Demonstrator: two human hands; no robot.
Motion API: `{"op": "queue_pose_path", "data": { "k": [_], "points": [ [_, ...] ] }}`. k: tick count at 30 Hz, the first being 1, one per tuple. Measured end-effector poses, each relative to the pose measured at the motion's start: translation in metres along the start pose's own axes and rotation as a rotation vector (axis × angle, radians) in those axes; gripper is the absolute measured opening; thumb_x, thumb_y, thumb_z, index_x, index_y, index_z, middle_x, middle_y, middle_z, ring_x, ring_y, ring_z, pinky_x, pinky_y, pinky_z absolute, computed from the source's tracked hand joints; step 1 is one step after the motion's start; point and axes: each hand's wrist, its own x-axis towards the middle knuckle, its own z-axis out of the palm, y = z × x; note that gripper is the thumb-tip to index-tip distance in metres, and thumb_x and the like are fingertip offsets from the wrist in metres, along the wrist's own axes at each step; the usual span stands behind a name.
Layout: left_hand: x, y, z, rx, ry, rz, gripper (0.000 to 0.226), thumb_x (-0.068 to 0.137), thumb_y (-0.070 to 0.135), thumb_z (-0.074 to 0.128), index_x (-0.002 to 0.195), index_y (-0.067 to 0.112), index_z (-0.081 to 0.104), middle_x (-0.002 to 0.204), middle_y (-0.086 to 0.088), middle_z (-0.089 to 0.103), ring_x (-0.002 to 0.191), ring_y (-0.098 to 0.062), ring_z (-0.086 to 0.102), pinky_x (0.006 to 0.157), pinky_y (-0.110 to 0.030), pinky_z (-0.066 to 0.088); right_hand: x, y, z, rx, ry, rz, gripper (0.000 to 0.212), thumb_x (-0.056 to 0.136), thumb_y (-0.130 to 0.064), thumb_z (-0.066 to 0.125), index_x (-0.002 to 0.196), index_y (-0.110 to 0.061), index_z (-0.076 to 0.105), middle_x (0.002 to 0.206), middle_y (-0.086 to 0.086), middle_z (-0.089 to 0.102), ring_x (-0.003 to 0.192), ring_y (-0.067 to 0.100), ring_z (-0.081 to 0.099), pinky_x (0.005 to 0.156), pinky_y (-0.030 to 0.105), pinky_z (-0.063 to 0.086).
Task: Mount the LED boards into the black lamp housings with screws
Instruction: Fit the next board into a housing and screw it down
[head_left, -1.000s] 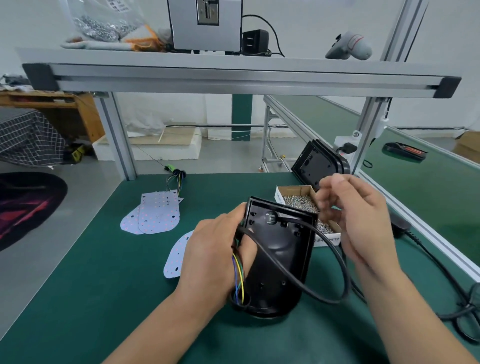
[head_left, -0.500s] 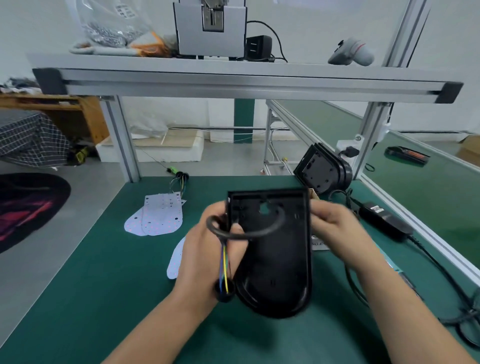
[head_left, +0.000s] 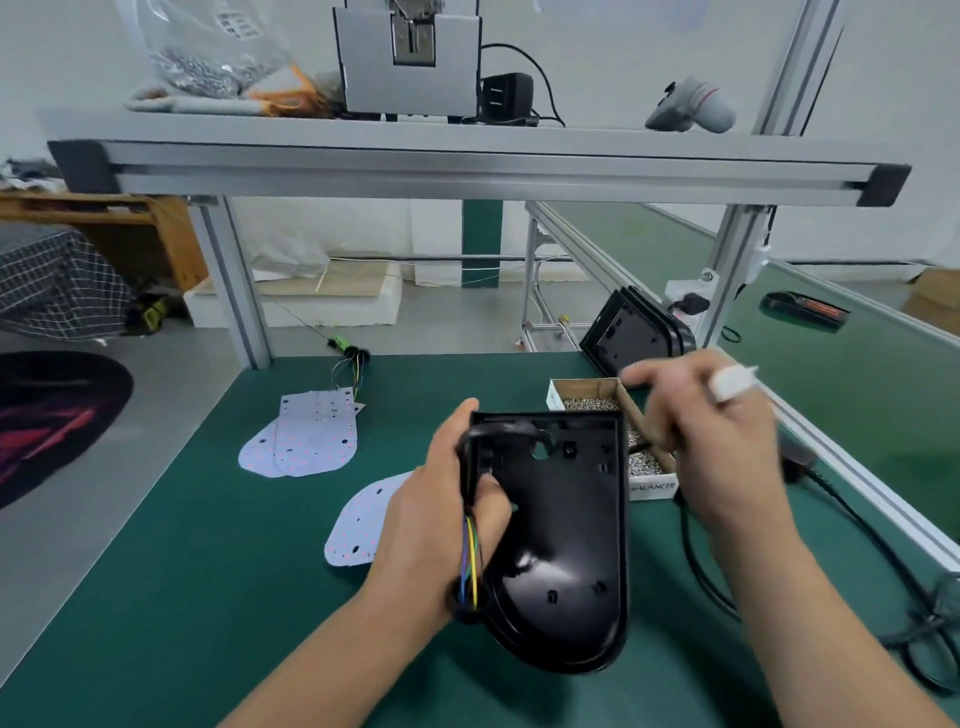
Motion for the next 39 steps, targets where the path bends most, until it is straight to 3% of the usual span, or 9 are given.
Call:
{"op": "queue_pose_path", "data": {
  "k": [3, 6, 9, 11, 13, 18, 23, 28, 39],
  "points": [
    [0.002, 0.006, -0.006, -0.203, 0.017, -0.064, 0.041, 0.102, 0.041, 0.054, 0.063, 0.054, 0.057, 0.068, -0.014, 0.032, 0.064, -0.026, 0.028, 0.051, -0.021, 0.04, -0.014, 0.002, 0.017, -0.268, -0.51, 0.167, 0.019, 0.094, -0.016, 0.067, 0.11, -0.01, 0.076, 0.09, 0.027, 0.066, 0.078, 0.018, 0.059, 0.064, 0.042, 0.055],
    [0.003, 0.006, -0.009, -0.2, 0.001, -0.056, 0.053, 0.107, 0.037, 0.052, 0.057, 0.057, 0.054, 0.071, -0.025, 0.03, 0.062, -0.03, 0.023, 0.044, -0.021, 0.035, -0.027, 0.004, 0.034, -0.324, -0.68, 0.221, 0.015, 0.09, -0.006, 0.073, 0.105, -0.006, 0.075, 0.104, 0.028, 0.071, 0.1, 0.033, 0.074, 0.084, 0.063, 0.057],
    [-0.003, 0.007, -0.009, -0.14, 0.007, 0.001, 0.016, 0.094, 0.043, 0.061, 0.104, 0.036, 0.07, 0.063, -0.009, 0.049, 0.052, -0.022, 0.037, 0.062, -0.028, 0.047, -0.026, 0.001, 0.036, -0.255, -0.607, 0.252, 0.019, 0.087, -0.029, 0.074, 0.104, -0.021, 0.078, 0.105, 0.004, 0.08, 0.093, 0.022, 0.075, 0.081, 0.048, 0.059],
    [-0.001, 0.003, -0.011, -0.052, 0.014, 0.035, 0.068, 0.082, 0.054, 0.06, 0.138, 0.018, 0.048, 0.064, 0.011, 0.055, 0.055, -0.018, 0.047, 0.073, -0.039, 0.045, -0.02, 0.004, 0.032, -0.172, -0.498, 0.326, 0.019, 0.085, -0.03, 0.072, 0.098, -0.018, 0.08, 0.098, 0.006, 0.079, 0.081, 0.026, 0.074, 0.069, 0.042, 0.06],
    [-0.004, 0.001, -0.01, 0.195, 0.074, 0.217, 0.07, 0.087, 0.042, 0.059, 0.153, 0.044, 0.034, 0.087, 0.014, 0.065, 0.074, -0.011, 0.062, 0.082, -0.036, 0.051, -0.015, 0.009, 0.031, 0.006, -0.337, 0.458, 0.013, 0.073, -0.022, 0.075, 0.085, -0.016, 0.076, 0.084, 0.009, 0.072, 0.063, 0.02, 0.065, 0.053, 0.029, 0.05],
    [-0.004, 0.002, -0.008, 0.361, 0.056, 0.294, 0.083, 0.098, 0.025, 0.065, 0.162, 0.045, 0.015, 0.121, 0.028, 0.061, 0.105, -0.005, 0.063, 0.092, -0.033, 0.052, -0.014, 0.018, 0.038, 0.254, -0.208, 0.623, 0.028, 0.077, -0.026, 0.078, 0.098, -0.008, 0.075, 0.083, 0.014, 0.064, 0.068, 0.025, 0.061, 0.06, 0.031, 0.051],
    [0.002, -0.002, -0.009, 0.626, -0.072, 0.38, 0.087, 0.097, 0.019, 0.06, 0.168, 0.024, 0.011, 0.147, 0.001, 0.054, 0.123, -0.027, 0.055, 0.103, -0.044, 0.045, -0.011, 0.016, 0.036, 0.267, -0.099, 0.488, 0.019, 0.106, -0.025, 0.06, 0.1, -0.013, 0.073, 0.069, 0.005, 0.062, 0.046, 0.014, 0.049, 0.039, 0.023, 0.038],
    [-0.004, 0.001, -0.012, 0.441, -0.235, 0.342, 0.09, 0.081, 0.013, 0.043, 0.16, 0.045, 0.015, 0.124, 0.03, 0.056, 0.118, -0.014, 0.048, 0.106, -0.028, 0.041, -0.009, 0.016, 0.034, 0.304, 0.04, 0.488, 0.027, 0.101, -0.021, 0.066, 0.117, 0.0, 0.072, 0.104, 0.021, 0.073, 0.085, 0.03, 0.068, 0.079, 0.04, 0.059],
    [0.006, -0.013, -0.017, 0.009, -0.486, 0.215, 0.096, 0.081, -0.003, 0.039, 0.163, 0.04, 0.012, 0.159, 0.025, 0.046, 0.152, -0.002, 0.035, 0.126, -0.032, 0.027, -0.023, 0.007, 0.045, 0.486, 0.099, 0.531, 0.021, 0.085, -0.007, 0.066, 0.069, -0.02, 0.069, 0.071, 0.003, 0.064, 0.063, 0.021, 0.06, 0.062, 0.031, 0.052]
  ]
}}
